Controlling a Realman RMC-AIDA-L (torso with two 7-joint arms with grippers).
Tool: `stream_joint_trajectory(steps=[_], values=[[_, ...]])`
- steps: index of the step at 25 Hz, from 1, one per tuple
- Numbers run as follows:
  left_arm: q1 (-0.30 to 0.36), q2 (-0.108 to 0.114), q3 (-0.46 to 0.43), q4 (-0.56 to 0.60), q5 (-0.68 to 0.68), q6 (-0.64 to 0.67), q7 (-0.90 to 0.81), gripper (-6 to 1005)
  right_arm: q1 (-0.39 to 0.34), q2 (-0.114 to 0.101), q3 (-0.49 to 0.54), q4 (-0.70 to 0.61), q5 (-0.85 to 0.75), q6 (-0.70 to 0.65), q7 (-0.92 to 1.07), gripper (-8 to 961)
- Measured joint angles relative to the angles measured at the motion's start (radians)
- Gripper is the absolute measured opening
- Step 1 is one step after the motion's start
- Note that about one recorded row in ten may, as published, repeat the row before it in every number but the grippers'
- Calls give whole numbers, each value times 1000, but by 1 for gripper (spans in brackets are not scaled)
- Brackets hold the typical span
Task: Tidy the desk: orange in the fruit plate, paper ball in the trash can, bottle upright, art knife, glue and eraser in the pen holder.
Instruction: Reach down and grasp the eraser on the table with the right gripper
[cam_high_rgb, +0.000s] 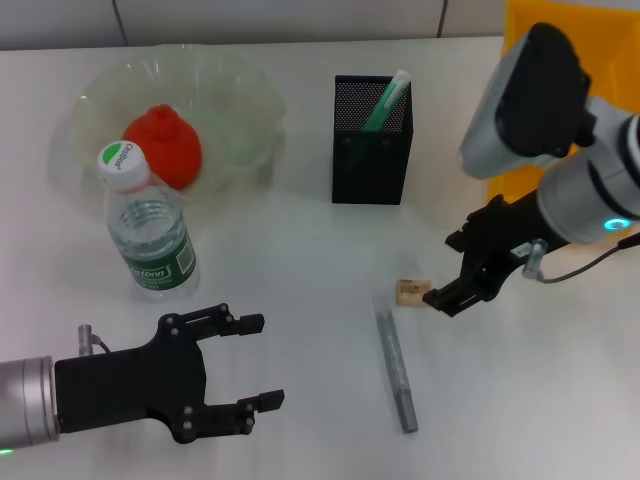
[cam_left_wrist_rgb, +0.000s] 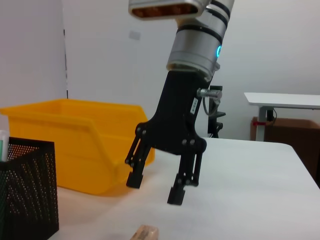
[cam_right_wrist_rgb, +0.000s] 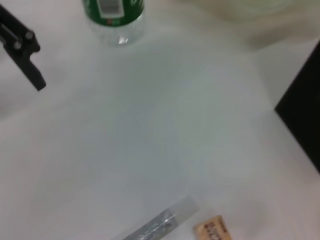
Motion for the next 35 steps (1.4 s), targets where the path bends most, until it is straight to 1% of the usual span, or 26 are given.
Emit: stream_joint_trajectory(steps=[1,3,7,11,16,21,25,35], values=[[0,0,0,0,0,0,0,785,19,1,-15,36,-4,11,0,780],[0,0,0,0,0,0,0,785,29,3,-32,56,-5,29,0,779],[-3,-1,4,-1,0,-4,0,785,33,3,-56,74,-6,64,0,776],[-2,-1,4,-1,0,-6,0,785,33,5,-103,103,-7,121,0,773],[-2,-1,4,-1,0,-7,0,785,41,6,-135,123,-6,144,5,770],[-3,-1,4,-1,0,-7,-2,785,46,6,-144,148,-4,165,8,704],[-3,-1,4,-1,0,-7,-4,785,49,6,-146,158,-4,174,9,466],[-5,-1,4,-1,0,-7,-3,785,61,6,-152,184,-3,194,9,389]])
